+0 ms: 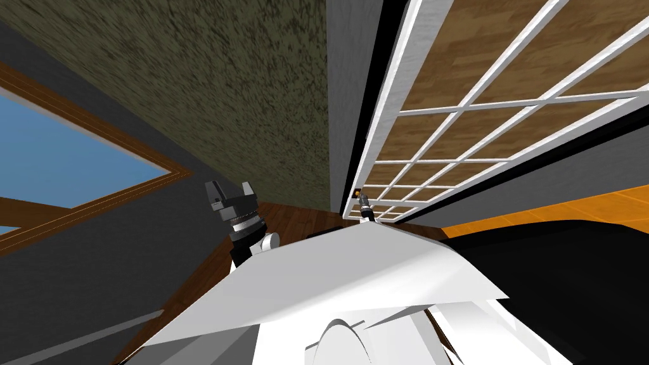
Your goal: Pull the door open
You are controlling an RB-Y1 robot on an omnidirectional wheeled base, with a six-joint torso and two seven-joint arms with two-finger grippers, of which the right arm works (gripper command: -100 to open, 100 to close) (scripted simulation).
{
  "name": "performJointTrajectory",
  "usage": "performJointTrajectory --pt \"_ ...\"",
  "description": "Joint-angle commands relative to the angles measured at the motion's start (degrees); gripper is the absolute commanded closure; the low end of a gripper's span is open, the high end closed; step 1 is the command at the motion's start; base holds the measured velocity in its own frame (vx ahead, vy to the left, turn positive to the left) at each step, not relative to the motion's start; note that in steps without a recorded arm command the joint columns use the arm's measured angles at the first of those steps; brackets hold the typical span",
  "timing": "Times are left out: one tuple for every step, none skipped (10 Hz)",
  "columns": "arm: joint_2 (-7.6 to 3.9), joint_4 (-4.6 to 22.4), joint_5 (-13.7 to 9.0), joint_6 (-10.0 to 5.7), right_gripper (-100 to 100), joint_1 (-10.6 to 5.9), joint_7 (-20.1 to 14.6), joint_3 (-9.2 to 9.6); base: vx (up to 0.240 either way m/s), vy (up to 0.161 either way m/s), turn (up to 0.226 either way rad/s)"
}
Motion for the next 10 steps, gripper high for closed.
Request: performJointTrajectory --pt "-0.06 -0.05 0.7 -0.22 -100 0.14 2.1 0.0 -0.033 -0.005 -0.069" --pt "-0.1 -0.09 1.11 -0.35 -100 0.22 3.34 -0.01 0.01 0.026 -0.066" --pt "-0.15 -0.12 1.6 -0.5 -100 0.31 4.74 -0.01 0.019 0.039 -0.06" --pt "-0.2 -0.17 2.2 -0.68 -100 0.43 6.45 -0.01 0.02 0.035 -0.072" --pt "-0.26 -0.22 2.82 -0.88 -100 0.55 8.1 -0.02 0.018 0.032 -0.075" --pt "-0.33 -0.27 3.57 -1.11 -100 0.7 9.72 -0.02 0.015 0.027 -0.084" --pt "-0.33 -0.27 3.57 -1.11 -100 0.7 10.27 -0.02 0.005 0.017 -0.03" --pt "-0.4 -0.33 4.32 -1.35 -100 0.84 12.32 -0.02 0.003 0.014 -0.064" --pt "-0.48 -0.4 5.19 -1.62 -100 1.01 13.91 -0.03 0.002 0.026 -0.108" --pt "-0.48 -0.4 5.19 -1.62 -100 1.01 14.57 -0.03 0.0 0.023 -0.038"
